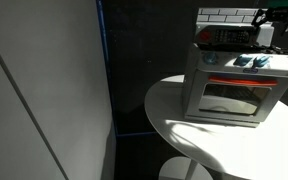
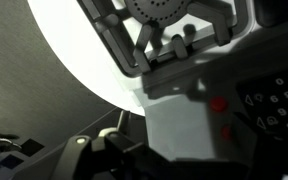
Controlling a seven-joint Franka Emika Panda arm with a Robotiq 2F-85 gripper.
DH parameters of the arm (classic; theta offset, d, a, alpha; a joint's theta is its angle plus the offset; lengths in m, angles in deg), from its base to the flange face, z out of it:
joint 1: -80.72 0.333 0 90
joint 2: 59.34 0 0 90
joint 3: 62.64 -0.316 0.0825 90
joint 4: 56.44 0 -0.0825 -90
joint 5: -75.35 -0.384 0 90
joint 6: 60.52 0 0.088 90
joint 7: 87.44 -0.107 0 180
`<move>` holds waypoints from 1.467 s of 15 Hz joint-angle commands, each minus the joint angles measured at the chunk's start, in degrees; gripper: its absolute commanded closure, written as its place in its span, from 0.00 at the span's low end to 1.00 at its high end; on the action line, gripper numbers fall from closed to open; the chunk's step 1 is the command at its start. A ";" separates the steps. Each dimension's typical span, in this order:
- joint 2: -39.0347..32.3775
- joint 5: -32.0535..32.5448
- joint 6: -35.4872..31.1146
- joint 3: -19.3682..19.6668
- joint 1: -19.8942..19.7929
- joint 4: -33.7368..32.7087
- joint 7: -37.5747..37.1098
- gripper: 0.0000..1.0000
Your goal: Press the top right orange button on the stove
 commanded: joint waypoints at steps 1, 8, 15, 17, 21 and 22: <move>-2.19 0.73 0.44 1.27 0.75 -3.36 -1.69 0.00; 1.34 -0.93 7.05 0.09 1.26 -1.52 1.48 0.00; 6.23 -5.51 18.67 -2.35 0.96 -0.77 10.39 0.00; 7.66 -7.41 21.94 -2.76 0.88 -0.90 13.24 0.00; 10.75 -10.94 28.41 -3.36 0.78 -0.61 18.85 0.00; 11.62 -11.72 29.53 -3.43 0.73 -0.49 20.24 0.00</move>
